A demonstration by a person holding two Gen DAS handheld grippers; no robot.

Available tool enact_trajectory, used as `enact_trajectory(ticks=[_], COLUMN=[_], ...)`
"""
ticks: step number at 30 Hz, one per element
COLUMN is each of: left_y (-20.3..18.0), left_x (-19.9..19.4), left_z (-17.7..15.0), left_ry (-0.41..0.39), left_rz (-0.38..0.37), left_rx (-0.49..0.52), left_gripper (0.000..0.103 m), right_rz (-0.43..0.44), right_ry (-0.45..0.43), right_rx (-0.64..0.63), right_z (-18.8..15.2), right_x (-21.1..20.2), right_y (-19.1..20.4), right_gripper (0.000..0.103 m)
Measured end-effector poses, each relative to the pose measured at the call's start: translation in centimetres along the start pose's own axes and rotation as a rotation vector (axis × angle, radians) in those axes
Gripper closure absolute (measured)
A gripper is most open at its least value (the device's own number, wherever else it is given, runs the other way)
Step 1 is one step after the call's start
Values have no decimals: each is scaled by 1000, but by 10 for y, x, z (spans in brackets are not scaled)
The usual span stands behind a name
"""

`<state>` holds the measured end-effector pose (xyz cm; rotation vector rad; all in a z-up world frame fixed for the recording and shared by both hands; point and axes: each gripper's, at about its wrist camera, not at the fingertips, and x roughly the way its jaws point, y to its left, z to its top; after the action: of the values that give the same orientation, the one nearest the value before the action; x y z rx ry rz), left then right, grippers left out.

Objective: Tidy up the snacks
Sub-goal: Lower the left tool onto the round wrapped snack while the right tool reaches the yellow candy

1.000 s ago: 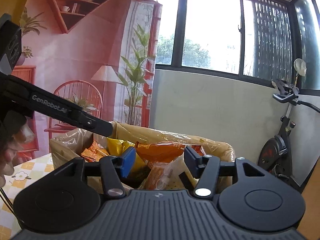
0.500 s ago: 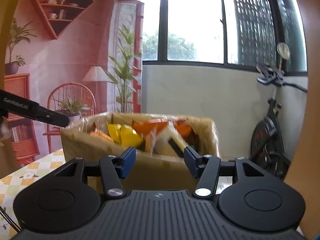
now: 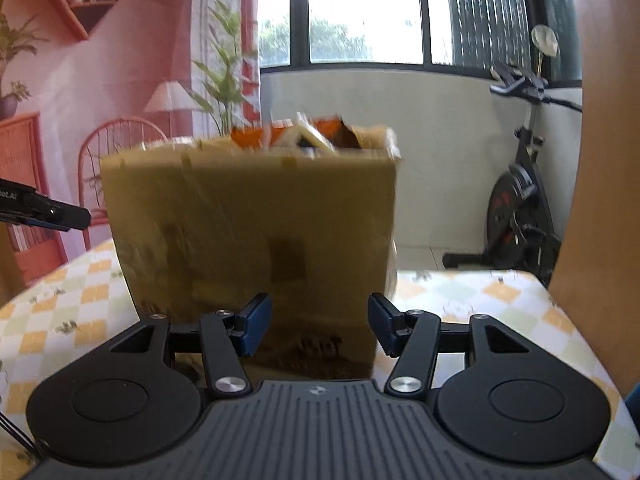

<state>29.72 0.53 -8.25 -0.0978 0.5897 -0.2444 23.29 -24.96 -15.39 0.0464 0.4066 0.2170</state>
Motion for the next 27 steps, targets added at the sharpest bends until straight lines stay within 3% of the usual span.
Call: enact_trajectory(ticks=[16,24,27], left_y=[2,-3,-9], left_x=[39,51,53], left_z=[-43,-56,-60], left_ry=[131,181,194], left_rz=[-18,-29,-30], left_rx=[0,10,23], left_gripper=[45,45,40], right_rz=[-13,-14,-8], right_ry=[196,242,248], right_rx=[50,46,27], right_z=[-54,-70,-71], right_x=[44,54,57], right_y=[-11,-10,-9], right_gripper=[46,46,44])
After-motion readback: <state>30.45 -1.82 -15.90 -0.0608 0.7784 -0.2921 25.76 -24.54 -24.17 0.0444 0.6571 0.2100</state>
